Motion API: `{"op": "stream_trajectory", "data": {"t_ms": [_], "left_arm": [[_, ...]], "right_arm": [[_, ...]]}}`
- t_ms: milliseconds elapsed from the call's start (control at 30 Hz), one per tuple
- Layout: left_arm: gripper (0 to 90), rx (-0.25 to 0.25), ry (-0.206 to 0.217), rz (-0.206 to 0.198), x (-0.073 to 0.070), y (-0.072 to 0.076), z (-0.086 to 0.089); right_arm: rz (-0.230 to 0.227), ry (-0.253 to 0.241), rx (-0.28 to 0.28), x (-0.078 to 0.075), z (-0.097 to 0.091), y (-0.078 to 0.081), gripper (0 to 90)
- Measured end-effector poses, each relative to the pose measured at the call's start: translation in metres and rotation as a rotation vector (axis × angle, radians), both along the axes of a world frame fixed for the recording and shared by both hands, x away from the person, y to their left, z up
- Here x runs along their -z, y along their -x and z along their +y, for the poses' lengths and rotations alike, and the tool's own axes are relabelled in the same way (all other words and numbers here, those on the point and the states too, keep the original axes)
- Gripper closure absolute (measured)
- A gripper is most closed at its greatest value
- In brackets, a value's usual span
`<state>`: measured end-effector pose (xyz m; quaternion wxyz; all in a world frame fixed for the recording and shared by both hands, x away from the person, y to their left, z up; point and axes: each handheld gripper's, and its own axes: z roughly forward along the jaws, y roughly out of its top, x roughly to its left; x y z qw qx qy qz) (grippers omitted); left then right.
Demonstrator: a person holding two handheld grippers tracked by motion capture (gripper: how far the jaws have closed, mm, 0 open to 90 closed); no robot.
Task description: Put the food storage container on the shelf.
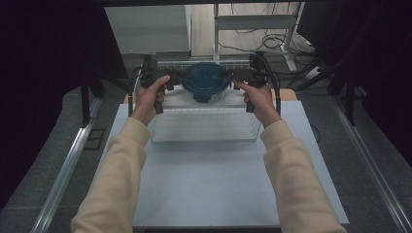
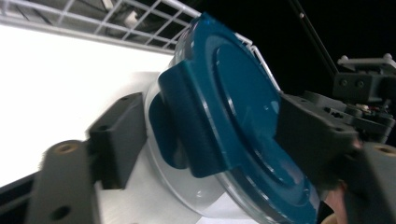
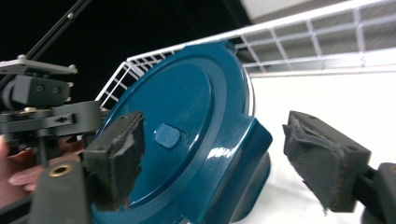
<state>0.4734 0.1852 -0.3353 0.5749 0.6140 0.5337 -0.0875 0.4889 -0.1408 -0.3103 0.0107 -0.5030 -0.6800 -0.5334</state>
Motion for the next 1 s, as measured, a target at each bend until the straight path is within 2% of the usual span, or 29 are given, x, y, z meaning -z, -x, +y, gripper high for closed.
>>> {"op": "stream_trajectory", "data": {"t_ms": [33,67,100,133,167,200,267,300,333,433,467,500,533,567,633,667,700,733,767,800,833,867,900,933,967,1000], "left_arm": [[21.3,0.0,0.0,0.0,0.0,0.0,0.0],[20.9,-0.012,-0.037,-0.034,-0.005,0.006,0.001],[20.7,-0.016,-0.055,-0.051,-0.007,0.01,0.003],[20.6,-0.016,-0.055,-0.051,-0.007,0.01,0.003],[20.5,-0.025,-0.105,-0.086,-0.012,0.018,0.005],[20.4,-0.025,-0.105,-0.086,-0.012,0.018,0.005],[20.5,-0.044,-0.156,-0.126,-0.017,0.033,0.006],[20.6,-0.044,-0.171,-0.138,-0.018,0.041,0.007],[20.6,-0.031,-0.192,-0.162,-0.018,0.055,0.009],[20.7,-0.026,-0.244,-0.199,-0.016,0.08,0.013],[20.8,-0.026,-0.244,-0.199,-0.016,0.08,0.013],[20.8,-0.023,-0.261,-0.212,-0.014,0.09,0.015],[21.0,-0.014,-0.265,-0.228,-0.01,0.105,0.019],[20.9,-0.014,-0.265,-0.228,-0.01,0.105,0.019],[20.9,-0.006,-0.257,-0.244,-0.002,0.123,0.024],[21.3,-0.006,-0.265,-0.252,0.003,0.13,0.025],[21.4,0.006,-0.269,-0.267,0.011,0.143,0.027],[21.4,0.006,-0.269,-0.267,0.011,0.143,0.027],[21.4,0.012,-0.271,-0.273,0.018,0.151,0.028],[21.4,0.022,-0.288,-0.279,0.028,0.162,0.029],[21.4,0.028,-0.302,-0.28,0.035,0.168,0.029],[21.4,0.028,-0.302,-0.28,0.035,0.168,0.029],[21.4,0.041,-0.326,-0.283,0.044,0.175,0.029],[21.4,0.049,-0.341,-0.288,0.057,0.185,0.029],[21.4,0.049,-0.341,-0.288,0.057,0.185,0.029],[21.4,0.053,-0.341,-0.281,0.066,0.19,0.03]], "right_arm": [[0.0,0.0,0.0,0.0,0.0,0.0,18.9],[-0.029,0.018,0.006,-0.004,-0.002,0.004,18.2],[-0.048,0.031,0.009,-0.006,-0.004,0.007,18.2],[-0.048,0.031,0.009,-0.006,-0.004,0.007,18.2],[-0.081,0.052,0.008,-0.011,-0.009,0.014,18.2],[-0.081,0.052,0.008,-0.011,-0.009,0.014,18.2],[-0.109,0.062,-0.005,-0.014,-0.013,0.022,19.2],[-0.138,0.089,-0.025,-0.013,-0.019,0.033,19.8],[-0.142,0.1,-0.03,-0.012,-0.022,0.037,20.3],[-0.169,0.13,-0.045,-0.007,-0.034,0.053,21.9],[-0.169,0.13,-0.045,-0.007,-0.034,0.053,21.9],[-0.173,0.131,-0.048,-0.005,-0.038,0.058,22.2],[-0.184,0.131,-0.059,0.0,-0.048,0.07,22.8],[-0.184,0.131,-0.059,0.0,-0.048,0.07,22.8],[-0.207,0.146,-0.074,0.005,-0.055,0.083,23.9],[-0.233,0.174,-0.089,0.012,-0.061,0.096,24.6],[-0.244,0.19,-0.097,0.016,-0.063,0.102,24.7],[-0.244,0.19,-0.097,0.016,-0.063,0.102,24.7],[-0.25,0.199,-0.104,0.02,-0.064,0.107,24.7],[-0.269,0.205,-0.122,0.03,-0.069,0.122,24.7],[-0.272,0.209,-0.128,0.033,-0.07,0.127,24.7],[-0.272,0.209,-0.128,0.033,-0.07,0.127,24.7],[-0.278,0.217,-0.133,0.038,-0.071,0.134,24.5],[-0.294,0.248,-0.147,0.05,-0.074,0.149,24.1],[-0.294,0.248,-0.147,0.05,-0.074,0.149,24.1],[-0.3,0.259,-0.156,0.061,-0.076,0.161,23.8]]}}
